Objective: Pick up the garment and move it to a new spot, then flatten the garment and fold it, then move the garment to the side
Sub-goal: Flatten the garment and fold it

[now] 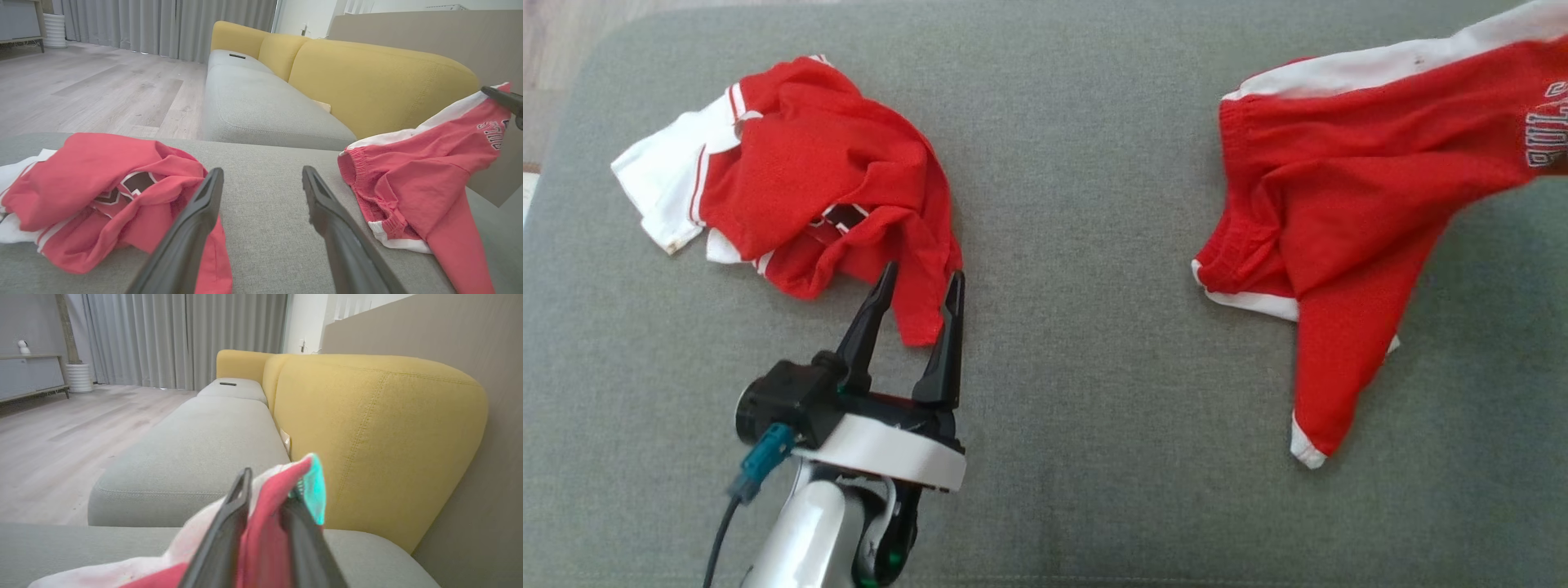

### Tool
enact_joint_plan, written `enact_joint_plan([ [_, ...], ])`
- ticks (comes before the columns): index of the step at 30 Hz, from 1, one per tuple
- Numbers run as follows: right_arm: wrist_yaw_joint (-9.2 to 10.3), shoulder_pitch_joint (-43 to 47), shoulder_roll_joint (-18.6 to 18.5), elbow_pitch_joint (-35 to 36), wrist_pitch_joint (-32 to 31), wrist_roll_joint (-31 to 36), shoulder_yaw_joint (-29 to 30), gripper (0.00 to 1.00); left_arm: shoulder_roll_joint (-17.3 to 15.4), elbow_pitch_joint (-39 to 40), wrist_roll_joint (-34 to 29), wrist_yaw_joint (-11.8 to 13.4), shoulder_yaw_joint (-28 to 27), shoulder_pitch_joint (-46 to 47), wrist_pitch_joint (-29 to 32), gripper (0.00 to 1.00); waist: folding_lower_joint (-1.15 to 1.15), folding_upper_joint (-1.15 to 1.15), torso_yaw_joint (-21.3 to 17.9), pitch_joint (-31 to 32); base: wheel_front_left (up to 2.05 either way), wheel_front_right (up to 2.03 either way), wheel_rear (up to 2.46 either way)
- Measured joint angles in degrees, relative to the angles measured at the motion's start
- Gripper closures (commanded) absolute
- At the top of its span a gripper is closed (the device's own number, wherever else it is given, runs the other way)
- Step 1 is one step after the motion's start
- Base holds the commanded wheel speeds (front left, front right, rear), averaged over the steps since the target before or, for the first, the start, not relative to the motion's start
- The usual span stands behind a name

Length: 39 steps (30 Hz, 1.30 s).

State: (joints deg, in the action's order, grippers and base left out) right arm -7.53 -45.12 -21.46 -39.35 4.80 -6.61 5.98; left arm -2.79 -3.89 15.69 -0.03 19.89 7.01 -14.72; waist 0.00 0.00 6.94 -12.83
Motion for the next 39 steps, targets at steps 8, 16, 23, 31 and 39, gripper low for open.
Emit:
enact_joint_plan([
  [8,0.0,-4.61,1.91,-6.86,2.66,4.3,0.37,0.0,0.0,-0.44,0.0,0.01,-0.02,0.31,0.0,0.0,0.0,0.0,-0.81,0.91,0.0,0.0,0.0],
  [16,0.0,4.35,8.77,-1.43,7.28,0.15,-5.59,0.0,0.0,-0.47,0.0,0.02,-0.51,-0.11,0.0,0.0,0.0,0.0,-2.51,4.3,0.0,0.0,0.0],
  [23,0.0,21.67,14.29,8.99,7.91,-1.85,-10.38,0.0,-0.01,-0.43,-0.02,0.04,-0.74,-2.75,0.0,0.0,0.0,0.0,-4.06,7.1,0.0,0.0,0.0],
  [31,0.0,38.8,17.69,14.01,6.03,-0.96,-12.33,0.0,-0.01,-0.19,-0.08,0.26,-1.98,-3.62,0.0,0.0,-0.01,0.0,-5.59,8.3,0.0,0.0,0.0],
  [39,0.0,42.69,18.6,13.94,2.23,-1.2,-14.16,0.0,-0.01,-0.21,-0.08,0.21,-1.93,-3.99,0.0,0.0,0.0,0.0,-6.32,7.67,0.0,0.0,0.0],
])
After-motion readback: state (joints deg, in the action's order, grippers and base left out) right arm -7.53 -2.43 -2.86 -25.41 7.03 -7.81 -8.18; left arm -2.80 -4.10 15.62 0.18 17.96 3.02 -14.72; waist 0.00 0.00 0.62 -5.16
